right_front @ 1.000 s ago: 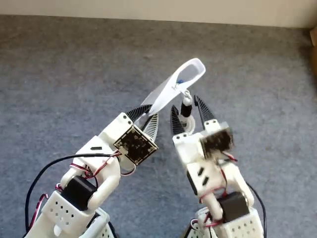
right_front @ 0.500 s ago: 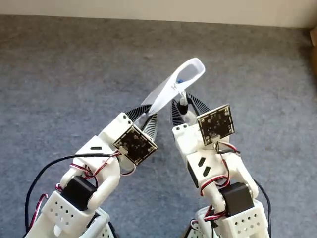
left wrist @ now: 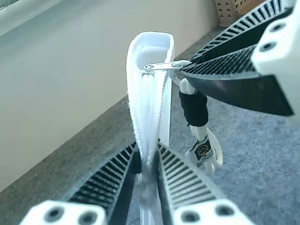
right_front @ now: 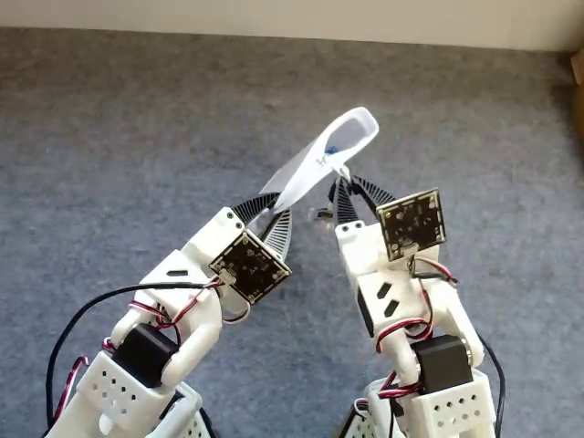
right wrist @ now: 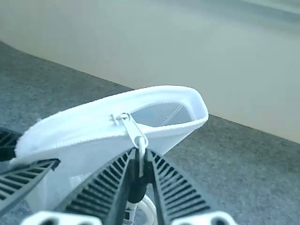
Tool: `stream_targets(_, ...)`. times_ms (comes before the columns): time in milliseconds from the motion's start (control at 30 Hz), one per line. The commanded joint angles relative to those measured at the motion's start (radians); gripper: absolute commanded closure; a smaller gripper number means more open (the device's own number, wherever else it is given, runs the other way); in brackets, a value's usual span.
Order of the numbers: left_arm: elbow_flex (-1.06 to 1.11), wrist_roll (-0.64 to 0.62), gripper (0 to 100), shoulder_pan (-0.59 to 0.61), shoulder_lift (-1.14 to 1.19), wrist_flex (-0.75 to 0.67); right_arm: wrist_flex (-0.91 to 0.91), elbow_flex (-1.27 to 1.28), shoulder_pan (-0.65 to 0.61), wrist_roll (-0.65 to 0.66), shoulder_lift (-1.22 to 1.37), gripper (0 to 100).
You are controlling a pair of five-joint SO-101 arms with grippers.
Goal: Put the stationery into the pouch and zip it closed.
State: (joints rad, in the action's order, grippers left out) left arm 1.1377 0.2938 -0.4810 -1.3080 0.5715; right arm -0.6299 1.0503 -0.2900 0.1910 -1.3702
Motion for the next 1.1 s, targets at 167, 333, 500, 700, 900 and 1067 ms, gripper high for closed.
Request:
stream_targets(167,-0.015,-0.005,99,0.004,-0.033,-0.008,0.127,-0.058,0.142,-0.040,0.084,99.0)
stream_targets(333,-0.015,-0.005,99,0.004,-0.033,-0.008,0.183,-0.061,0.199,-0.043,0.263,99.0)
stream_targets(500,-0.015,-0.005,99,0.005,-0.033,-0.008,0.225,-0.111,0.236,-0.043,0.400,99.0)
stream_targets(700,-0.015,-0.005,99,0.005,-0.033,-0.008,0.232,-0.180,0.305,-0.087,0.478,99.0)
stream_targets(900,-0.015,-0.005,99,0.007,-0.033,-0.008,0.269,-0.248,0.366,-0.112,0.588,99.0)
stream_targets(1067,-0.015,-0.005,99,0.008,-0.033,-0.008,0.269,-0.332,0.392,-0.114,0.754,99.1)
